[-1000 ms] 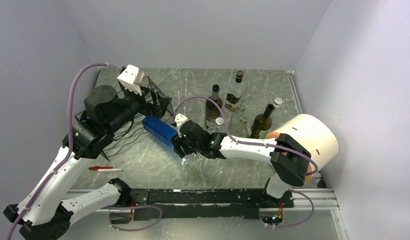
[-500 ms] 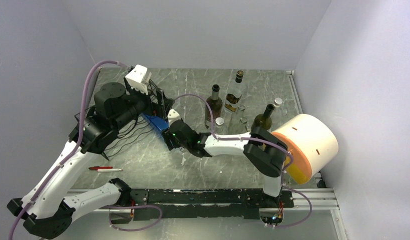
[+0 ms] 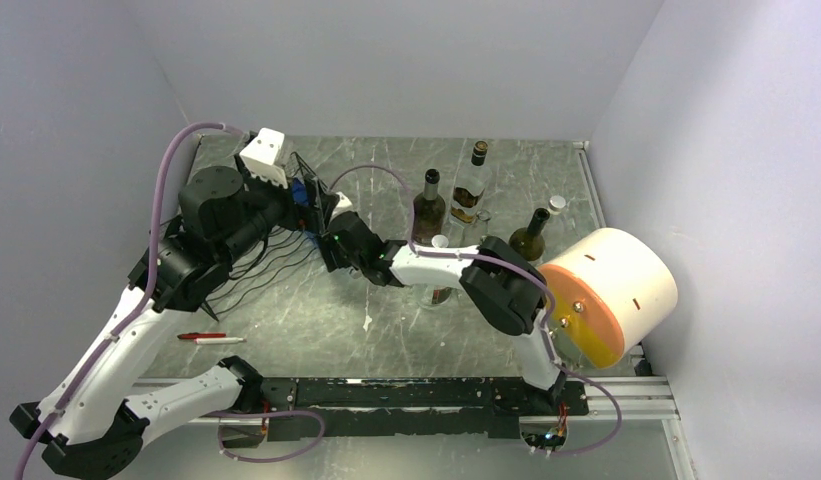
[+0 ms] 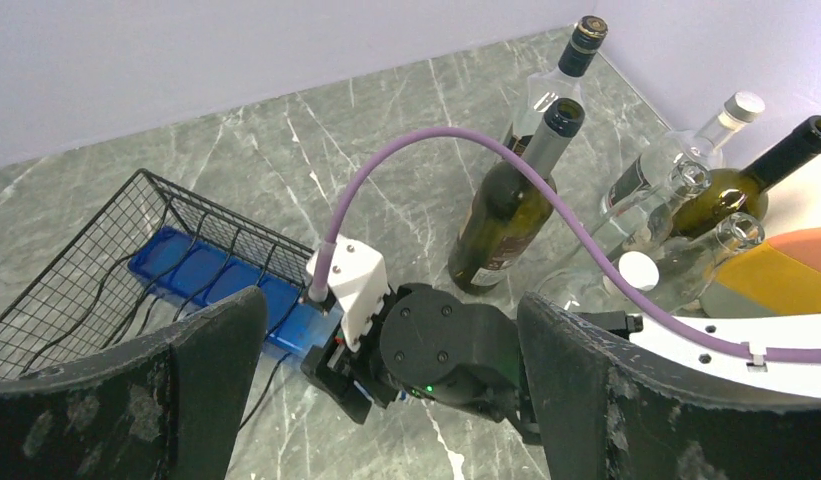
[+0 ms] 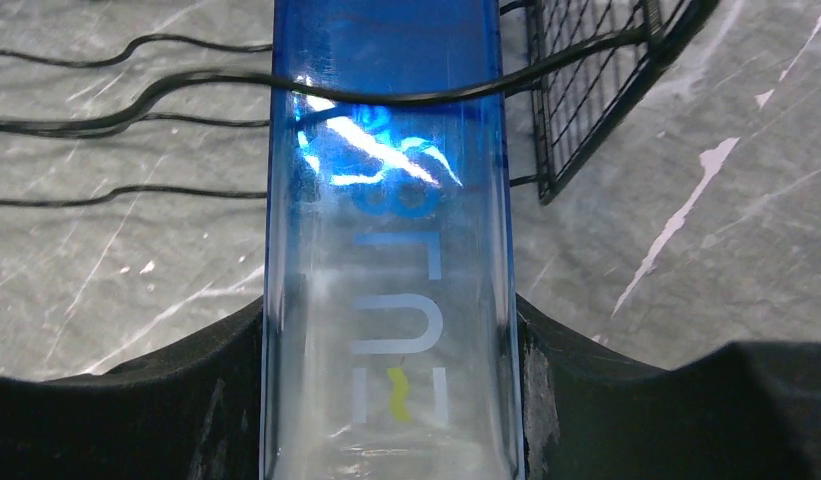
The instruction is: Put the wine bottle on the wine rack
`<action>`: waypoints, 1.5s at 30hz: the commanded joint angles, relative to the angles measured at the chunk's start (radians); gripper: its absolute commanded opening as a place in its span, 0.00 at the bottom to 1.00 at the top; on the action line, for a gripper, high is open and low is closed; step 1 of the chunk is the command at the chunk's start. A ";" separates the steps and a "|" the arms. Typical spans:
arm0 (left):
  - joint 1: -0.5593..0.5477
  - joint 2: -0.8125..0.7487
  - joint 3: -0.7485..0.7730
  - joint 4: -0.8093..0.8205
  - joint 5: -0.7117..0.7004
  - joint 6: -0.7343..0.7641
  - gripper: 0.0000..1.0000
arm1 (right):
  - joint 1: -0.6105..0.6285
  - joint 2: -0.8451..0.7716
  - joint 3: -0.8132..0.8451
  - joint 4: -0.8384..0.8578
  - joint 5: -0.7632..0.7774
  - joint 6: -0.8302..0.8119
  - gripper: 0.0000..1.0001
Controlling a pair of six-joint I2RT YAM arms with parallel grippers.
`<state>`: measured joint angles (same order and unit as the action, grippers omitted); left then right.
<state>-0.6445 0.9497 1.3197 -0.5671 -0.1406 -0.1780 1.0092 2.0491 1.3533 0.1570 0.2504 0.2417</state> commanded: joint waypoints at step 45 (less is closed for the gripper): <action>-0.001 -0.008 0.042 -0.036 -0.056 0.015 0.99 | -0.142 0.159 0.363 -0.101 0.063 -0.100 0.56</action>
<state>-0.6445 0.9527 1.3346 -0.5926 -0.1905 -0.1707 0.8879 2.2486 1.6703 -0.0311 0.3180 0.1932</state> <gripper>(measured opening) 0.989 0.631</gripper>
